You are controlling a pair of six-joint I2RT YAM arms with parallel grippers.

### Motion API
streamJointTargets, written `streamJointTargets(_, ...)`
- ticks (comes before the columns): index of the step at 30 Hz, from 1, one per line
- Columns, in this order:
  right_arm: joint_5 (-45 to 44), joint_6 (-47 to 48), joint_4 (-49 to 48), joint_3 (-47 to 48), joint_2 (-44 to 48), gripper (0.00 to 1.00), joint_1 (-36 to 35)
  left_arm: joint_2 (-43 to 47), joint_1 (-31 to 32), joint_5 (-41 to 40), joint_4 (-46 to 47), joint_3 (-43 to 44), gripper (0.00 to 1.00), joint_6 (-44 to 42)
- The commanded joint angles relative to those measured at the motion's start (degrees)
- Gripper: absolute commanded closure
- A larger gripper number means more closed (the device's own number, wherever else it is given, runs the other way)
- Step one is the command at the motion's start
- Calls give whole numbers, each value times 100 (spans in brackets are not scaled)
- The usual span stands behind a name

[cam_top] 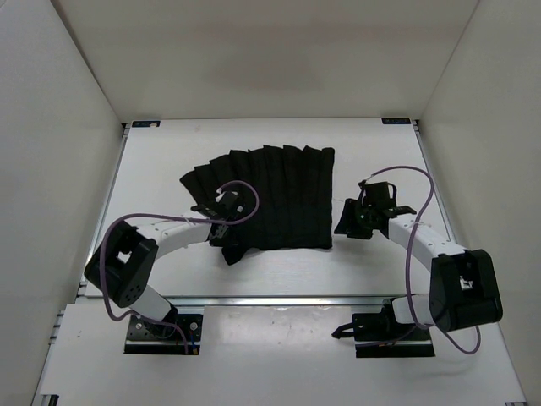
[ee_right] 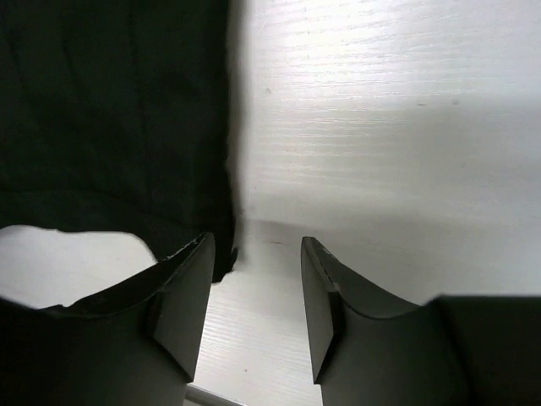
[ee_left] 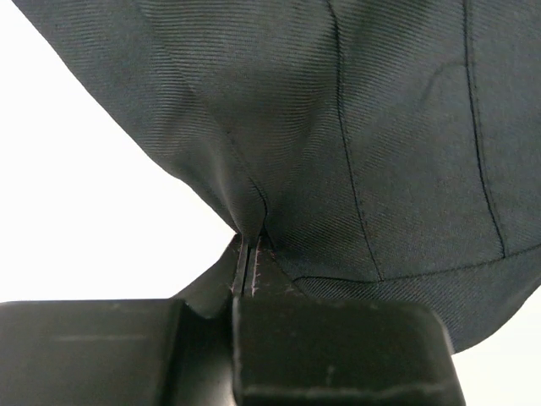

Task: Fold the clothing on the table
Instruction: Flatten the skirt out

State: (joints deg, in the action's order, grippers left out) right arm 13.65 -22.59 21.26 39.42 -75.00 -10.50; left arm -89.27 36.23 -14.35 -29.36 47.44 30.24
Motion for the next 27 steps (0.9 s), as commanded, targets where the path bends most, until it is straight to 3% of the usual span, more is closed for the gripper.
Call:
streamJointTargets(1,243,-148,-376,-39,-260,58,-127,401,-248,222,-439,-384,100,-124)
streamJointTargets(11,876,-632,-1167,-242,-840,65,-672,824,-441,407,-237,-788,100,-194)
streamJointTargets(20,-28,-326,-324,338,-1393,67,-1699,885,-520,582,-70,-903,100,-185)
streamJointTargets(22,23,-281,-254,426,-1526,72,-1753,885,-529,626,-61,-938,100,-168)
streamJointTargets(25,120,-176,-122,523,-1728,98,-1788,903,-538,653,-113,-947,100,-202)
streamJointTargets(27,16,-106,62,715,-1729,100,-1710,947,-573,697,-113,-912,100,-238)
